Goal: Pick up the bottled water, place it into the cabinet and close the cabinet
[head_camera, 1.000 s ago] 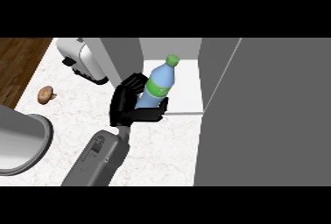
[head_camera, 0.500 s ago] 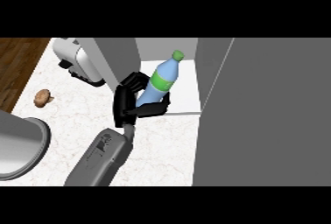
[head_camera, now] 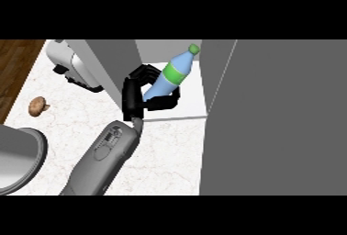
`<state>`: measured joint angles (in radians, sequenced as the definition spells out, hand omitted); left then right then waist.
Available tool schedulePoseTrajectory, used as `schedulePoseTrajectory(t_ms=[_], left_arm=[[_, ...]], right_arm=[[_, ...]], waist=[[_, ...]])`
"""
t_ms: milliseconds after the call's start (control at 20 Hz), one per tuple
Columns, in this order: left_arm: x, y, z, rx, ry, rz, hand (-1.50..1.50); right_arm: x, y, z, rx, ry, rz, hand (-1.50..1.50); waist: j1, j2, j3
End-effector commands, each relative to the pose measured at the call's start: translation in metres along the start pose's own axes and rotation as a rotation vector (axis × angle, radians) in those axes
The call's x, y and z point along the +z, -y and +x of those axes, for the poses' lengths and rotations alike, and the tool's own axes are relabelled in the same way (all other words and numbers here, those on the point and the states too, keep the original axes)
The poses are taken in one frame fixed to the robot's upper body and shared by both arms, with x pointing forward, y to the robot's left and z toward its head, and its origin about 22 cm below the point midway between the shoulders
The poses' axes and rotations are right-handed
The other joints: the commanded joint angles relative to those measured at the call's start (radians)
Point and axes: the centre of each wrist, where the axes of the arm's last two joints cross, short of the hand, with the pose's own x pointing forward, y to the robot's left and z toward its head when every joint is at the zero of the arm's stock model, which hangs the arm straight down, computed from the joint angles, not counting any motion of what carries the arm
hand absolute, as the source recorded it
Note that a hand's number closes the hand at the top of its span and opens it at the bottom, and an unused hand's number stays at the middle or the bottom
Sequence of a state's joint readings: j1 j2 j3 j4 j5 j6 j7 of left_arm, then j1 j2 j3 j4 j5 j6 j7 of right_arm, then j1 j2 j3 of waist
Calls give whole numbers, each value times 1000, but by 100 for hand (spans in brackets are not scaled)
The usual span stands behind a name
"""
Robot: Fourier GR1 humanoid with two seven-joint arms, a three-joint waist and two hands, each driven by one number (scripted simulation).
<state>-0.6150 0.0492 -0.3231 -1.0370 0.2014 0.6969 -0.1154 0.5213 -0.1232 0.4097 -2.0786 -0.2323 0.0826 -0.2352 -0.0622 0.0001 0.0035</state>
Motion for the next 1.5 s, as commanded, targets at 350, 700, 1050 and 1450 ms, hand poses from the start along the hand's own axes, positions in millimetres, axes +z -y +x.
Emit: schedulePoseTrajectory(t_ms=[350, 700, 1050, 1450], left_arm=[[-62, 15, -7, -261, 63, -33, 150], [-84, -6, -5, -363, 79, 55, -150], [-90, -12, -7, -392, 49, 75, -150], [-83, -29, -27, -339, 66, 79, -150]], right_arm=[[-7, -4, -1, 0, 18, 8, -150], [0, 2, -4, -5, 11, -1, -150], [2, -7, -1, 8, 16, 6, -150], [-5, 4, 5, 2, 22, 17, -150]], waist=[[-12, 25, -5], [-25, 30, -4], [-22, 29, -5], [-13, 34, -6]])
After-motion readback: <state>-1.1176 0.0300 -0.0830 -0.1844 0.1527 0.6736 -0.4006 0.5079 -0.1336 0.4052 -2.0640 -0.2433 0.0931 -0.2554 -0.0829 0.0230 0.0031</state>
